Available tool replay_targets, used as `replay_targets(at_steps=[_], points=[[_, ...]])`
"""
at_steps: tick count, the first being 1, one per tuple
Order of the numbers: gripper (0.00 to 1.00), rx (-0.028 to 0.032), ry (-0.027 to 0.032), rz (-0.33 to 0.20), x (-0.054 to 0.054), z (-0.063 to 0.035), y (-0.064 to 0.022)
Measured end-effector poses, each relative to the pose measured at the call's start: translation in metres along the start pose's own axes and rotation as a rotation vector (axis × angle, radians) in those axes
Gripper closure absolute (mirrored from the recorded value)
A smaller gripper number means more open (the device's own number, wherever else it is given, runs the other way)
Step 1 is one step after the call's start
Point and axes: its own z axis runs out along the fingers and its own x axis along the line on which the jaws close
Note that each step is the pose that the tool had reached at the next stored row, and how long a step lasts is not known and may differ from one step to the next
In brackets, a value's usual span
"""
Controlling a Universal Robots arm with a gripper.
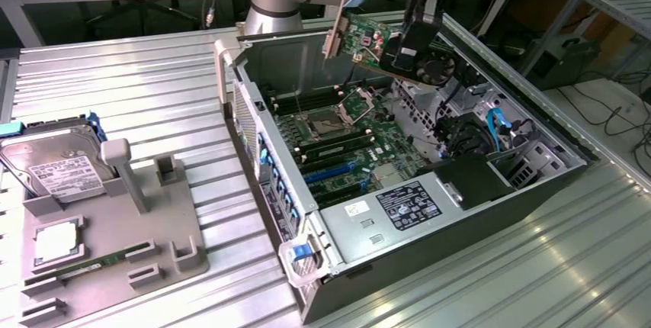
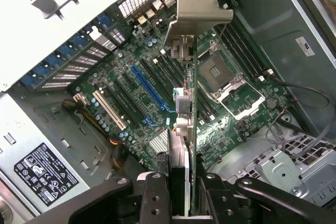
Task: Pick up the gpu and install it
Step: 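Insert the gpu into the slot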
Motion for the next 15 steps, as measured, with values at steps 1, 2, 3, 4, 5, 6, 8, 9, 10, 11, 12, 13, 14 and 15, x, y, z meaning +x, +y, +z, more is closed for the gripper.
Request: replay_targets(at_steps=[1, 2, 3, 4, 5, 6, 8, 9, 10, 11, 12, 13, 14, 15], points=[[0.73, 0.0004, -0.0005, -0.004, 0.0001, 0.0, 0.0], [0.73, 0.0007, -0.001, -0.008, 0.0001, 0.0, 0.0], [0.73, 0.0011, -0.0014, -0.012, 0.0001, 0.0, 0.0], [0.73, 0.0017, -0.0021, -0.016, 0.0001, 0.0, 0.0], [0.73, 0.0021, -0.0026, -0.02, 0.0001, 0.0, 0.0], [0.73, 0.0027, -0.0032, -0.024, 0.0001, 0.0, 0.0], [0.73, 0.0024, -0.0038, -0.039, 0.0001, 0.0, 0.0], [0.73, 0.002, -0.004, -0.048, 0.0001, 0.0, 0.0], [0.73, 0.0016, -0.0042, -0.059, 0.0001, 0.0, 0.0], [0.73, 0.0013, -0.0044, -0.067, 0.0001, 0.0, 0.0], [0.73, 0.001, -0.0047, -0.076, 0.0001, 0.0, 0.0], [0.73, 0.0007, -0.0049, -0.086, 0.0001, 0.0, 0.0], [0.73, 0.0004, -0.0051, -0.095, 0.0001, 0.0, 0.0], [0.73, 0.0001, -0.0053, -0.103, 0.0001, 0.0, 0.0]])
